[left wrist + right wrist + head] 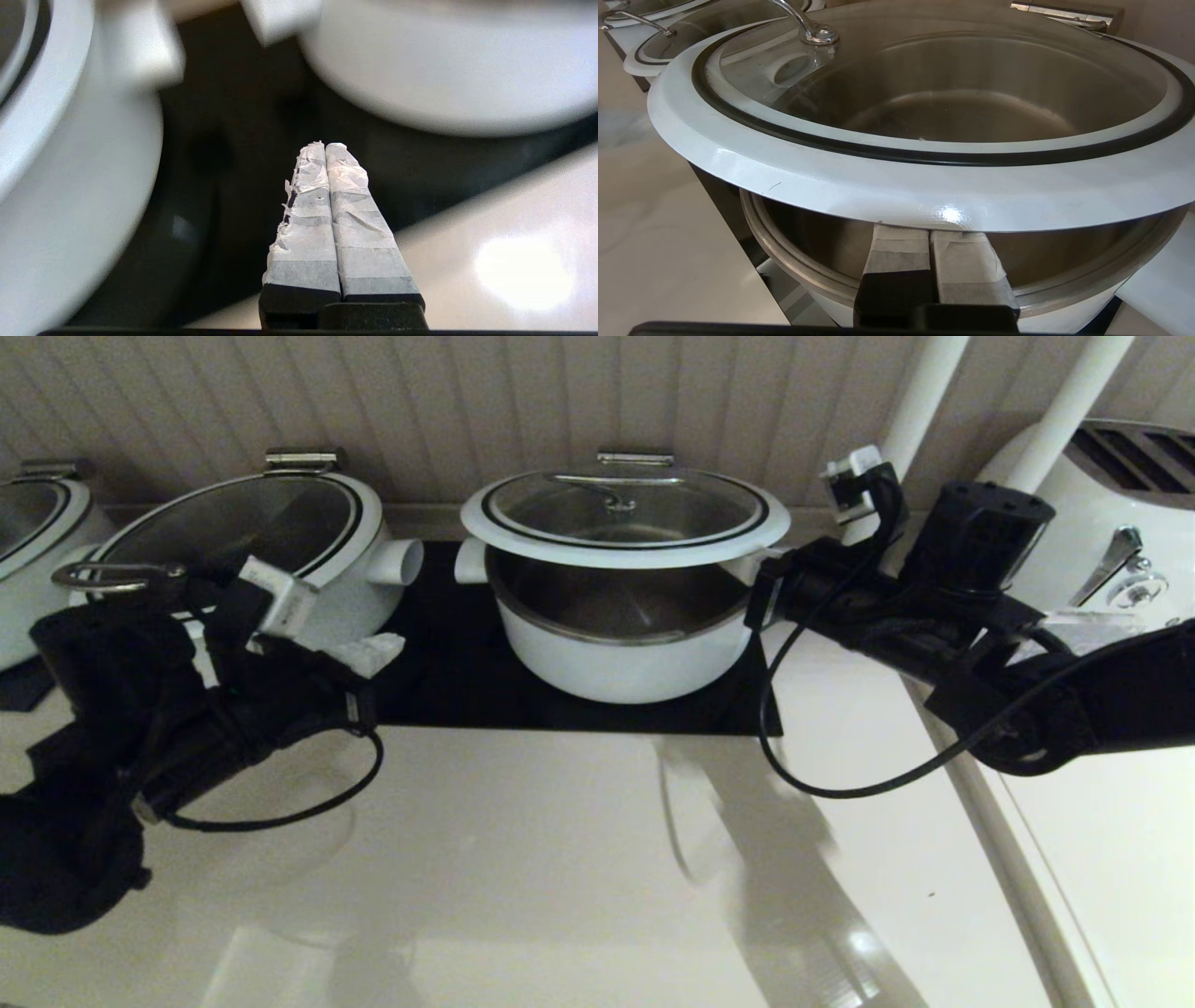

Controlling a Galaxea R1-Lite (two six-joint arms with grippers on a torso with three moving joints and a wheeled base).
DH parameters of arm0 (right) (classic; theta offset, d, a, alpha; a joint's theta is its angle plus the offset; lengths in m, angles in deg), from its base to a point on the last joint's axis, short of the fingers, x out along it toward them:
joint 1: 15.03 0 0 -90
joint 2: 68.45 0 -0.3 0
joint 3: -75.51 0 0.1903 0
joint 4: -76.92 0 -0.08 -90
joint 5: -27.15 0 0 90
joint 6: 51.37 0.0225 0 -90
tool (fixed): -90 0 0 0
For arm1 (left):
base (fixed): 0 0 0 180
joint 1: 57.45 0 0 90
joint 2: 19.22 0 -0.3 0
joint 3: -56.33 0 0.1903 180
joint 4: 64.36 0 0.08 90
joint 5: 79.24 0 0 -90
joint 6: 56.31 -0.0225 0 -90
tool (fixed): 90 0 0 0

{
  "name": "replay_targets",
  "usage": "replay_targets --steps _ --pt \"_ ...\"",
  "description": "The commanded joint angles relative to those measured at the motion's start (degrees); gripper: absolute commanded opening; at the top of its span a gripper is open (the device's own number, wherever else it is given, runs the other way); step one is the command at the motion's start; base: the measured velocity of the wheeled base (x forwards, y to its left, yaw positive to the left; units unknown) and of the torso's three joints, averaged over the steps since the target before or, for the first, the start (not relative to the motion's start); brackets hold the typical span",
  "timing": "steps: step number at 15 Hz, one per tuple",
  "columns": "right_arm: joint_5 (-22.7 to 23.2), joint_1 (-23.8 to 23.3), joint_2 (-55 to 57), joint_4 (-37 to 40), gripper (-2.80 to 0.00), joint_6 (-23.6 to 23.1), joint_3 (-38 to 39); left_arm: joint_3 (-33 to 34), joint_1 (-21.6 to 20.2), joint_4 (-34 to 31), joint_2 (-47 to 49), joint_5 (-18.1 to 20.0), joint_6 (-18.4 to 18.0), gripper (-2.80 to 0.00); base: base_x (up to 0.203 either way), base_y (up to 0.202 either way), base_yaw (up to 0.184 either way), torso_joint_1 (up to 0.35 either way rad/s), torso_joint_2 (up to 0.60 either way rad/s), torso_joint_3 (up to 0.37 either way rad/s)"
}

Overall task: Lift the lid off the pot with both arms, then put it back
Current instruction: Open the pot lid completely

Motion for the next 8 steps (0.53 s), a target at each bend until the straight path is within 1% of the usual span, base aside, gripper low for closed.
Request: replay_targets --steps 1,4,8 --pt "0.17 0.1 -0.09 -0.35 -2.8 -0.05 -0.17 5.71 -1.93 0.43 -4.78 -0.05 -0.1 -2.8 0.0 0.0 0.0 0.0 0.0 0.0" --pt "0.17 0.02 -0.09 -0.27 -2.8 -0.04 -0.46 15.0 -4.02 1.69 -8.98 -0.22 -0.11 -2.8 0.0 0.0 0.0 0.0 0.0 0.0" --pt "0.17 0.02 -0.09 0.0 -2.8 -0.04 -1.16 26.85 -7.2 12.3 -10.0 -0.31 -0.03 -2.8 0.0 0.0 0.0 0.0 0.0 0.0"
